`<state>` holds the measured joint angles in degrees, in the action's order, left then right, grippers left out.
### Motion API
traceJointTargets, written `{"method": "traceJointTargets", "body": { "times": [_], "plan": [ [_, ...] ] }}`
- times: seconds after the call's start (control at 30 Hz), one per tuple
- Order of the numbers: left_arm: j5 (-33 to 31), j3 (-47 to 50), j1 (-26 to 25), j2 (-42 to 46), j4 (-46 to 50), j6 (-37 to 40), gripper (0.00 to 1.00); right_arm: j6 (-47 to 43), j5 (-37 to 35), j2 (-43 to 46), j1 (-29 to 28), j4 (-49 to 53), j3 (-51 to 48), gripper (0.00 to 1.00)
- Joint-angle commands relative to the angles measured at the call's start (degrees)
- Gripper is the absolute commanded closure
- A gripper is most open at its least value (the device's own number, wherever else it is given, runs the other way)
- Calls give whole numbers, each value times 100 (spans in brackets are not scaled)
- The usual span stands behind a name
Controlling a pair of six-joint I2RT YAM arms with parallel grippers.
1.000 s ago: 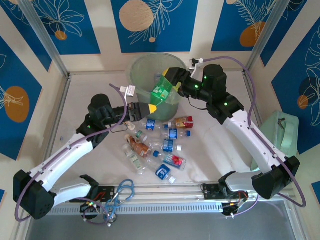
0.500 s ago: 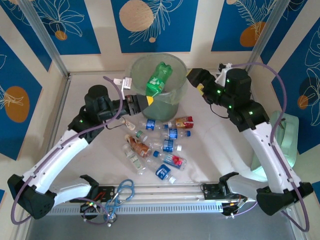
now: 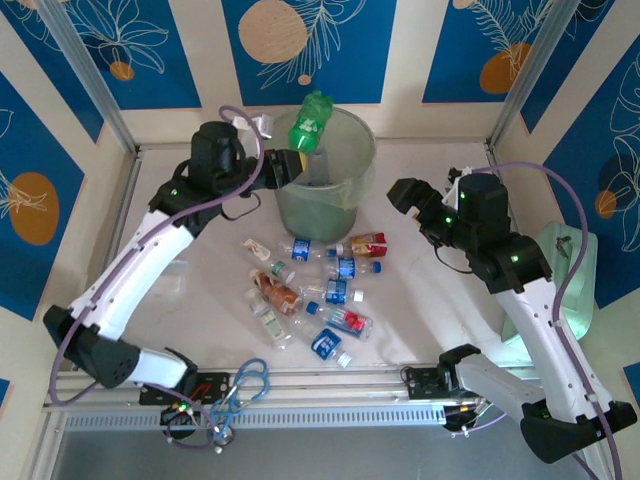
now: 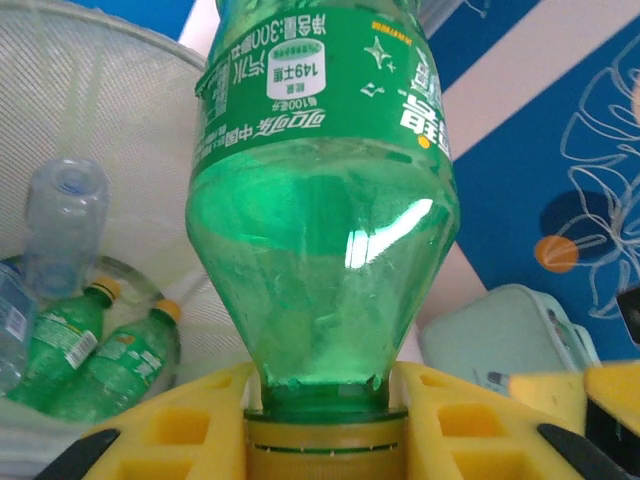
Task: Put the plastic bottles in the bin
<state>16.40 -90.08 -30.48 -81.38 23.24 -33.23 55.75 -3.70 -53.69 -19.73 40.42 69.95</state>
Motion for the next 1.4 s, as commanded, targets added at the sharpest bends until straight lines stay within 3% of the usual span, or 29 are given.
{"method": "traceJointTargets", "body": {
  "times": [0.0, 0.3, 0.6, 0.97, 1.1, 1.27, 1.37],
  "plan": [
    [-173, -583, 130, -303, 366, 215, 70, 80, -60, 179, 26, 167, -124, 5],
    [-318, -1229, 145, -1145, 732, 234, 70, 125, -124, 374, 21, 263, -341, 5],
    [-887, -1410, 139, -1556, 1128, 271, 71, 110, -175, 459, 56, 433, -419, 5],
    [-1129, -1939, 139, -2133, 1492, 353, 71, 177, -157, 465, 113, 453, -509, 5],
    [-1096, -2040, 138, -2245, 1570, 336, 61, 168, -157, 460, 135, 476, -489, 5],
    [-1172, -1934, 121, -2153, 1459, 335, 37, 154, -140, 452, 162, 485, -443, 5],
    [-1168, -1959, 121, -2103, 1420, 310, 33, 142, -127, 427, 170, 494, -417, 5]
  ]
}}
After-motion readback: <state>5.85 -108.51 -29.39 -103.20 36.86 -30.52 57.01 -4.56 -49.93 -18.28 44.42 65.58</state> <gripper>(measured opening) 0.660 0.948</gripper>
